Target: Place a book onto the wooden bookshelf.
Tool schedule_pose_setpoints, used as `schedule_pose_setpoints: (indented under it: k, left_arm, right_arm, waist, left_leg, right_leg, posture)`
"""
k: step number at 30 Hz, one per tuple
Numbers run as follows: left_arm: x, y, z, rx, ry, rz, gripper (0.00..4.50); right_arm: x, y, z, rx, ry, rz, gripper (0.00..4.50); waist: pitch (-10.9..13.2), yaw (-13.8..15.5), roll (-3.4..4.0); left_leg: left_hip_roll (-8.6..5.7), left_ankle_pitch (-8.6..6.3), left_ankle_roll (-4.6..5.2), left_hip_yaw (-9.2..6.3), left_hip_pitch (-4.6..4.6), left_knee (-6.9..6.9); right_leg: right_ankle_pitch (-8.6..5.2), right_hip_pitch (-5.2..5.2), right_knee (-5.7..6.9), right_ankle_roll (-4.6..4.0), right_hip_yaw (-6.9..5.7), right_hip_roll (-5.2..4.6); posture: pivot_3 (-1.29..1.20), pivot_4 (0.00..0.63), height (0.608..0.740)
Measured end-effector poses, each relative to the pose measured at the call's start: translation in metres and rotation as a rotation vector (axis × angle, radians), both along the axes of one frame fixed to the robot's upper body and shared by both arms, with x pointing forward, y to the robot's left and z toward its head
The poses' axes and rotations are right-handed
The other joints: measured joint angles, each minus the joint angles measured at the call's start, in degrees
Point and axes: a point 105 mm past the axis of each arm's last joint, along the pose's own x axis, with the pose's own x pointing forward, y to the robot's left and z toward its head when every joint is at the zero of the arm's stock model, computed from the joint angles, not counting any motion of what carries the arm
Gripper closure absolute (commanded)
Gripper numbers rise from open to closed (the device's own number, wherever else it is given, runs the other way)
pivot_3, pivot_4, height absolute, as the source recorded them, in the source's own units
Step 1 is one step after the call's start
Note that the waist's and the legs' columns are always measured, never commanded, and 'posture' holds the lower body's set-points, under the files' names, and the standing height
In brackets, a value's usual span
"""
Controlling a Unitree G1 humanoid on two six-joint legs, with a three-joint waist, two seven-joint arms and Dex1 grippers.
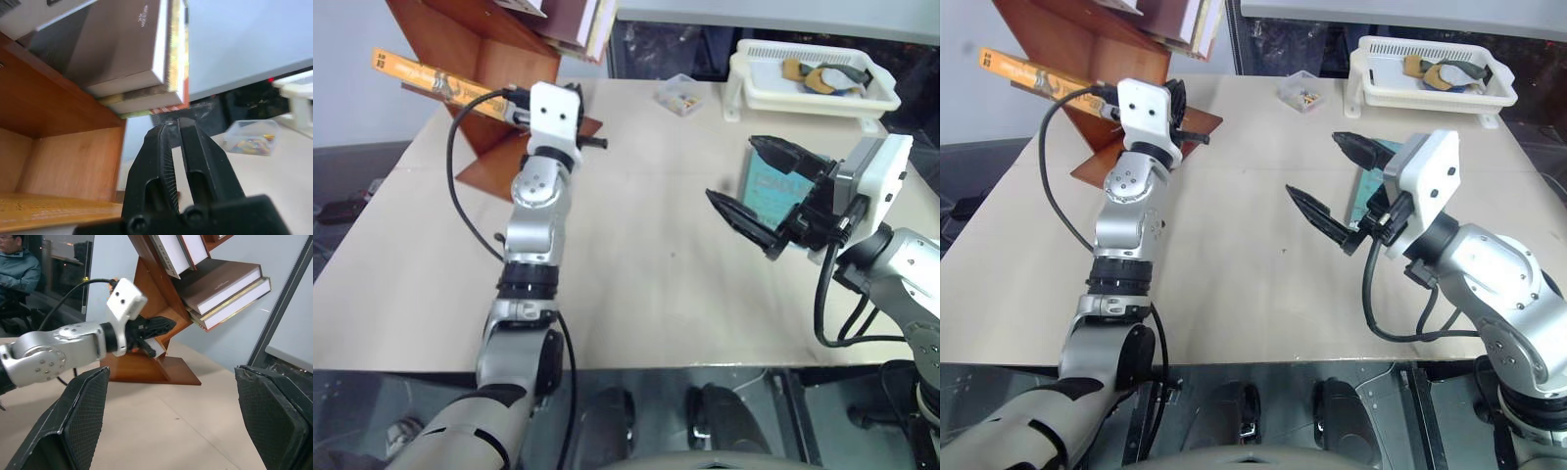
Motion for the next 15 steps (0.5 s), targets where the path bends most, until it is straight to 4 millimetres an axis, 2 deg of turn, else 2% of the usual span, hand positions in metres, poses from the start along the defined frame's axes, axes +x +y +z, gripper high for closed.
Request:
schedule_pose_setpoints:
  k: [4,6,11,13,14,15]
  left_arm:
    - [-0.022,-0.022,-0.026,0.037,0.057,-0.205,4.09]
    - [-0.031,-0.026,-0.032,0.044,0.083,-0.279,4.09]
    - [-0.056,-0.025,-0.04,0.093,0.119,-0.415,1.91]
    - [-0.068,-0.015,-0.055,0.125,0.175,-0.44,1.01]
    - [-0.078,0.002,-0.069,0.143,0.236,-0.437,0.54]
    - [-0.081,0.011,-0.076,0.147,0.267,-0.427,0.54]
  right_arm:
    - [0.0,-0.001,-0.008,-0.015,0.031,0.011,0.29]
    - [0.0,-0.002,-0.014,-0.022,0.054,0.015,0.29]
    - [-0.002,-0.006,-0.029,-0.051,0.11,0.018,0.29]
    - [-0.004,-0.012,-0.042,-0.085,0.161,0.006,0.29]
    - [-0.007,-0.022,-0.052,-0.114,0.199,-0.022,0.29]
    - [-0.008,-0.026,-0.057,-0.125,0.219,-0.036,0.29]
  waist:
    - [0.0,0.3,-0.02]
    - [0.0,0.4,-0.03]
    - [0.0,0.3,-0.02]
    - [0.0,0.1,-0.02]
    - [0.0,0.0,-0.01]
    - [0.0,-0.1,-0.01]
  left_leg:
    - [-0.02,0.0,0.0,0.04,-0.16,-0.01]
    - [-0.03,0.0,0.0,0.04,-0.2,-0.01]
    - [-0.01,-0.01,0.0,0.02,-0.12,-0.04]
    - [0.01,-0.01,0.0,0.03,-0.09,-0.1]
    - [0.03,-0.01,-0.01,0.05,-0.09,-0.16]
    - [0.04,-0.01,-0.01,0.04,-0.08,-0.17]
  right_leg:
    - [0.0,-0.05,-0.13,0.0,0.0,-0.07]
    - [0.0,-0.1,-0.14,0.01,0.0,-0.07]
    - [-0.04,-0.09,-0.1,0.02,-0.01,-0.06]
    - [-0.06,-0.1,-0.1,-0.02,0.02,-0.05]
    - [-0.08,-0.14,-0.11,-0.04,0.04,-0.05]
    - [-0.08,-0.14,-0.11,-0.04,0.04,-0.05]
  posture:
    - [0.0,0.15,0.74]
    - [0.0,0.15,0.74]
    - [0.0,0.15,0.74]
    - [0.0,0.15,0.74]
    - [0.0,0.15,0.74]
    - [0.0,0.15,0.74]
